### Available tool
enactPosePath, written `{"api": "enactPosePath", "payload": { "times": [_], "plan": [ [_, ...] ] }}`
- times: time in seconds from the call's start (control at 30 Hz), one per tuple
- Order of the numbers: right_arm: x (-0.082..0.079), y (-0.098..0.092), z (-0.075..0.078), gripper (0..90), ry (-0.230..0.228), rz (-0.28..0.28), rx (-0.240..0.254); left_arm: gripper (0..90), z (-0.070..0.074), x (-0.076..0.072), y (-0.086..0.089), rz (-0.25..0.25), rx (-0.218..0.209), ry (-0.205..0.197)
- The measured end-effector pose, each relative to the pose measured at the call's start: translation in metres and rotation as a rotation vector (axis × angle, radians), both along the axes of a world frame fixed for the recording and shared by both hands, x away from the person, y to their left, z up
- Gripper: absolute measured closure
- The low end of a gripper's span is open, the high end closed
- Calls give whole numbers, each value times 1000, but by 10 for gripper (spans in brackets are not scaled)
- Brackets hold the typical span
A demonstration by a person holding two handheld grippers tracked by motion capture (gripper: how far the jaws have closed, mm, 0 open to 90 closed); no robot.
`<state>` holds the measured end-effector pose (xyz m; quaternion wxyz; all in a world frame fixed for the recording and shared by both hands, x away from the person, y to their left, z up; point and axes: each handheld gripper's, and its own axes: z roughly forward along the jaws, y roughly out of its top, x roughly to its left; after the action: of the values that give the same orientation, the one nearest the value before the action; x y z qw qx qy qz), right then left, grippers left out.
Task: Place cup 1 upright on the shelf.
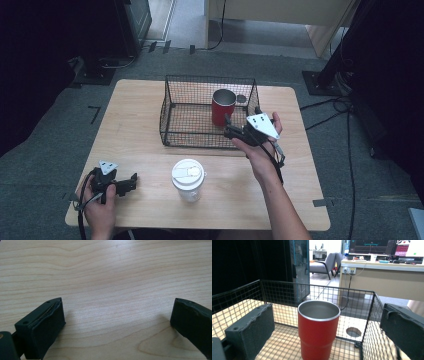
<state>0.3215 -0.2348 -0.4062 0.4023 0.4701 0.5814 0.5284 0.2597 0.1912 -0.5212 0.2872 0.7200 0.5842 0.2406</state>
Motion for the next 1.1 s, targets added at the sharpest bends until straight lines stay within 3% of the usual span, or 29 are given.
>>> {"api": "enactPosePath", "payload": {
  "times": [0.47, 0.7, 1.1],
  "plan": [
    [-54, -20, -14, 0, -21, 6, 1, 0, 0, 0, 0, 0, 0, 0],
    [-84, -33, -28, 0, -8, -1, 3, 0, 0, 0, 0, 0, 0, 0],
    [-109, -58, -41, 0, 7, -52, 15, 0, 0, 0, 0, 0, 0, 0]
  ]
}}
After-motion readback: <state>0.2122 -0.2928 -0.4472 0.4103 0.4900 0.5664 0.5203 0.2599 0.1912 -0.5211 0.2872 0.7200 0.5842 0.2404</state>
